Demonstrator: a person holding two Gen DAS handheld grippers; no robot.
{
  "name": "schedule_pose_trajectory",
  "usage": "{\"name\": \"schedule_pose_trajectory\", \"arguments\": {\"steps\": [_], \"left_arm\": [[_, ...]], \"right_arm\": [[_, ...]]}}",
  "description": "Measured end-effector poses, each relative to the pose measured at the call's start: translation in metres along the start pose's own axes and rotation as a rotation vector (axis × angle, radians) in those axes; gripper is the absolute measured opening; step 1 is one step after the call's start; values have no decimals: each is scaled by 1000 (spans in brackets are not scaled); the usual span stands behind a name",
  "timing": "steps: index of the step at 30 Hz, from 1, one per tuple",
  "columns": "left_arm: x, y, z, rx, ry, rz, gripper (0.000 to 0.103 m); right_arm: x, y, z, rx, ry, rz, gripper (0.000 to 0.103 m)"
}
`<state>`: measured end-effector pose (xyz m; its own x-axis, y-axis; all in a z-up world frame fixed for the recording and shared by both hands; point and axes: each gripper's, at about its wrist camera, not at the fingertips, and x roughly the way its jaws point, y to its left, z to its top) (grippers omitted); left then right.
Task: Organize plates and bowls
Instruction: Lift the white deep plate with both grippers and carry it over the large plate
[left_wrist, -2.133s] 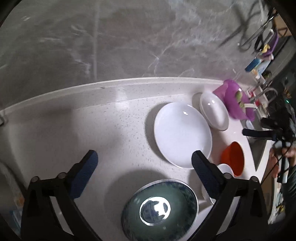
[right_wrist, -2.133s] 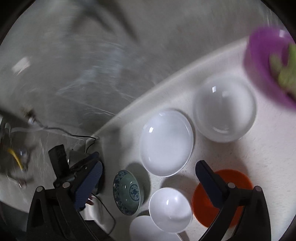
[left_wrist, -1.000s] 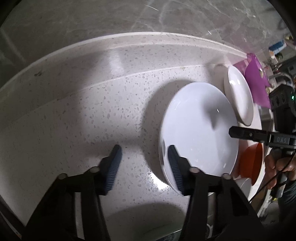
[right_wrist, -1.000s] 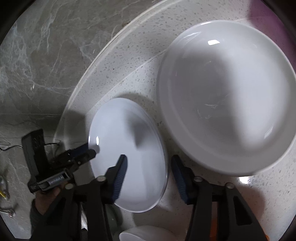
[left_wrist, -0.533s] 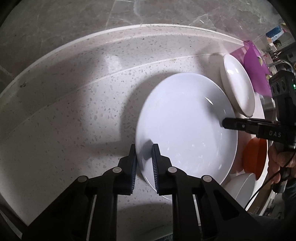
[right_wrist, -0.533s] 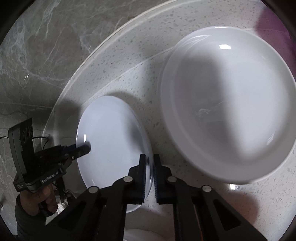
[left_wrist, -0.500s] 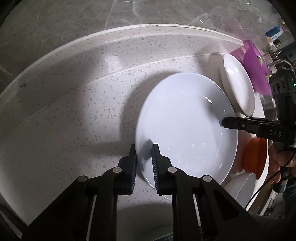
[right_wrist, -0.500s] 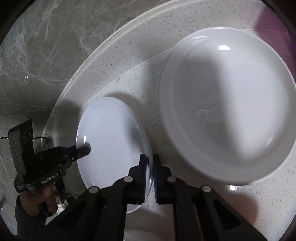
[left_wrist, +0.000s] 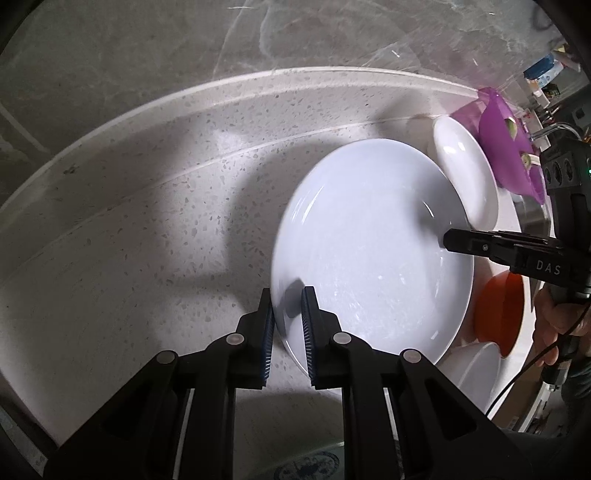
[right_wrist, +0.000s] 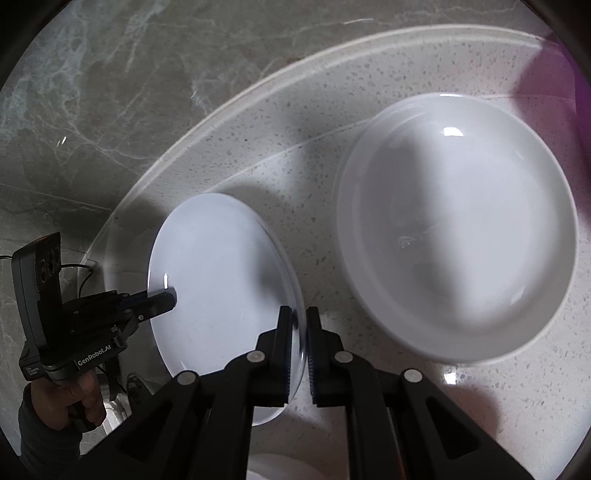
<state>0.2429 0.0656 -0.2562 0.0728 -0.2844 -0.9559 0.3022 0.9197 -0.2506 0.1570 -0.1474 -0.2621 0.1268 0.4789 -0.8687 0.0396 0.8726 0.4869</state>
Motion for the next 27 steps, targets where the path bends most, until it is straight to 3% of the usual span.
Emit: {"name": "schedule_pose_trajectory", "arguments": {"steps": [13, 27], "left_arm": [[-78, -33, -26, 29, -52, 24, 12], [-154, -84, -128, 36, -91, 24, 12]], "right_arm": [[-50, 29, -18, -31, -34, 53, 9], [-116, 45, -83, -122, -28, 90, 9]]}}
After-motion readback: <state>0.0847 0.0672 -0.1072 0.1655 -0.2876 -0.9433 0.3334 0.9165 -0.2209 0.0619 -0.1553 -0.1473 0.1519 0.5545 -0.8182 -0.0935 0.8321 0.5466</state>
